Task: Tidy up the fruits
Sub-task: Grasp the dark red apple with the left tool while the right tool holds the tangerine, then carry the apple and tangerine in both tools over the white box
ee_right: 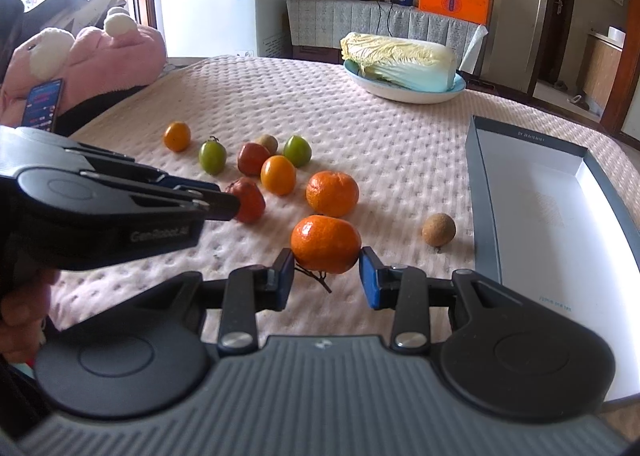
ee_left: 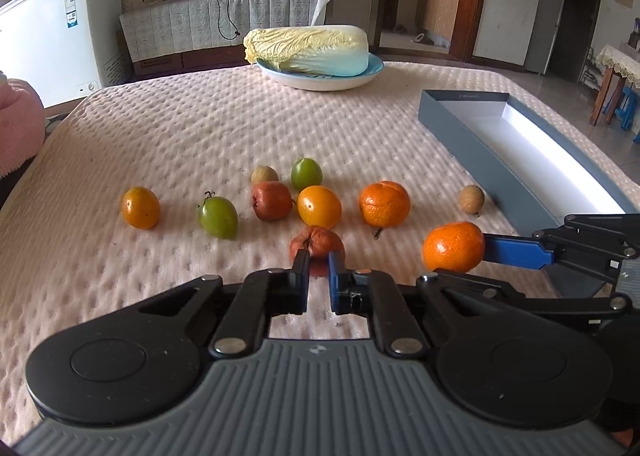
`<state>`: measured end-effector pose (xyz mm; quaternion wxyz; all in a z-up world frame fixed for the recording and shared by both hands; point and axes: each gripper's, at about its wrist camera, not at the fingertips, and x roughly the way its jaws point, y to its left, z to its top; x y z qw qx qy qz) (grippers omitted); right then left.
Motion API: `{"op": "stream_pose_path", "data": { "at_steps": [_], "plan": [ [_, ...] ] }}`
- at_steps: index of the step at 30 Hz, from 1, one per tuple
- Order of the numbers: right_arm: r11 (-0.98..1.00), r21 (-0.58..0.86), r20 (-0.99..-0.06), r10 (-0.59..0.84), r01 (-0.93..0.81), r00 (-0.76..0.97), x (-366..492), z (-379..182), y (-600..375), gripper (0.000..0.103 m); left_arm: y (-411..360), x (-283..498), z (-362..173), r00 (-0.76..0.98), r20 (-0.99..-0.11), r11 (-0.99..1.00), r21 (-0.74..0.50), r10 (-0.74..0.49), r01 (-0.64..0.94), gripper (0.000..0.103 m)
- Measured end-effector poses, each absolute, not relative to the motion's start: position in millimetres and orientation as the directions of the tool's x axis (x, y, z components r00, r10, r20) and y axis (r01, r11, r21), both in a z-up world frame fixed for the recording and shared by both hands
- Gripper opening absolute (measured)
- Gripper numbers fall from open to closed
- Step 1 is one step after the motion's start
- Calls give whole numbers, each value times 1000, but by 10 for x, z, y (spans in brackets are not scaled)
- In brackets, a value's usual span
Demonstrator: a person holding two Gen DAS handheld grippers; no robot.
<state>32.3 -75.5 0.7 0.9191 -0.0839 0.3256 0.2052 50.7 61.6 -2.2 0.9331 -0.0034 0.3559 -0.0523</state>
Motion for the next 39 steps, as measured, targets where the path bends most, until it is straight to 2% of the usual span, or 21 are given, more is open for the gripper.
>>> {"op": "stream_pose_path", "data": {
  "at_steps": [8,9,11,12,13,16,21,27,30,39],
  "plan": [
    [905,-25,-641,311,-424,702,312,-4,-803,39,645,472,-31,734,-670,993,-61,-112,96,11],
    [906,-26,-642,309,-423,702,307,-7,-808,39,643,468,-34,736,-667,994,-61,-112,96,16],
    [907,-27,-644,305,-420,702,304,-9,-823,39,637,475,-42,735,-670,994,-64,-109,90,36],
    [908,-26,-644,305,-418,701,305,-7,-833,39,633,470,-41,738,-666,994,-64,-107,87,58],
    [909,-23,-645,304,-416,701,307,-5,-844,39,622,459,-32,748,-655,995,-59,-104,86,69],
    [913,-15,-647,303,-409,700,311,5,-879,39,587,427,21,773,-624,993,-56,-118,106,76],
    [908,-9,-648,313,-418,695,314,24,-901,39,581,515,-78,754,-649,995,-41,-98,95,73],
    [905,-4,-654,319,-424,686,334,20,-911,39,593,663,-219,705,-704,996,-60,-90,67,55],
    [905,1,-652,323,-426,686,335,24,-912,39,539,652,-231,714,-696,996,-23,-74,82,39],
    [901,4,-630,339,-434,698,295,70,-915,39,582,596,-108,745,-665,998,-22,-55,54,38]
  ]
}}
